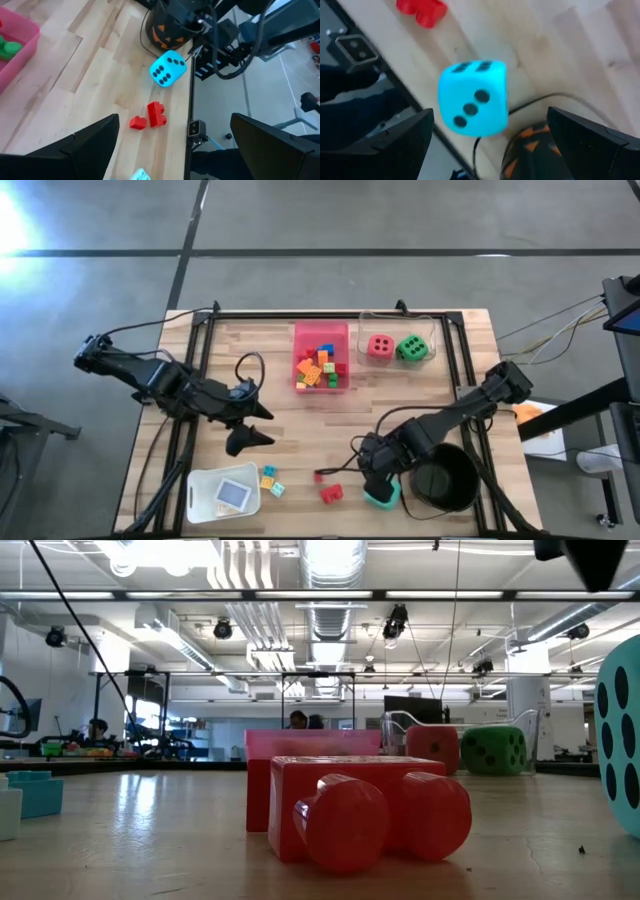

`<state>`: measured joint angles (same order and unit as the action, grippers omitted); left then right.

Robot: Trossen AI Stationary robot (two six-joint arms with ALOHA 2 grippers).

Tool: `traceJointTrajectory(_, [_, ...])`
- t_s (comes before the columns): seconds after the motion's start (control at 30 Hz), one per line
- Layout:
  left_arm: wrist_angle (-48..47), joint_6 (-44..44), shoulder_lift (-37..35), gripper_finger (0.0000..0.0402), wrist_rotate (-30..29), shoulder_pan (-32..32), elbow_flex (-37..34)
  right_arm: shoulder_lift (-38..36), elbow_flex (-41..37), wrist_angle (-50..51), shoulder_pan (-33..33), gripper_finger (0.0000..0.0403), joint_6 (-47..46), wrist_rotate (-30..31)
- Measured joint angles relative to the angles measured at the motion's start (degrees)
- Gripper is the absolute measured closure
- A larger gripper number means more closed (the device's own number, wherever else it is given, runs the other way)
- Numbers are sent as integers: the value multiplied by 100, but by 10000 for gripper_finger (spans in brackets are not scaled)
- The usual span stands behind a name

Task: Pick & Place Toys
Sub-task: Put the blue dice into the transparent bin

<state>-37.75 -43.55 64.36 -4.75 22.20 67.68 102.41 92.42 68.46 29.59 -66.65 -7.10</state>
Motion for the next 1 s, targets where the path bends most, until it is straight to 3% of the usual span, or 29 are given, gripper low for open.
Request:
traceJointTrajectory(0.53, [200,-15,0,14,-21,0,-64,105,-17,-20,4,21,144,-214])
traceJointTrajectory(0.67, [200,-13,0,14,-22,0,-64,305,-17,-56,4,21,0,-156])
traceJointTrajectory(0.87, [200,0,0,14,-22,0,-64,725,15,-267,102,21,355,-554])
traceJointTrajectory(1.0, [198,-27,0,14,-22,0,-64,850,92,-274,204,21,491,-338])
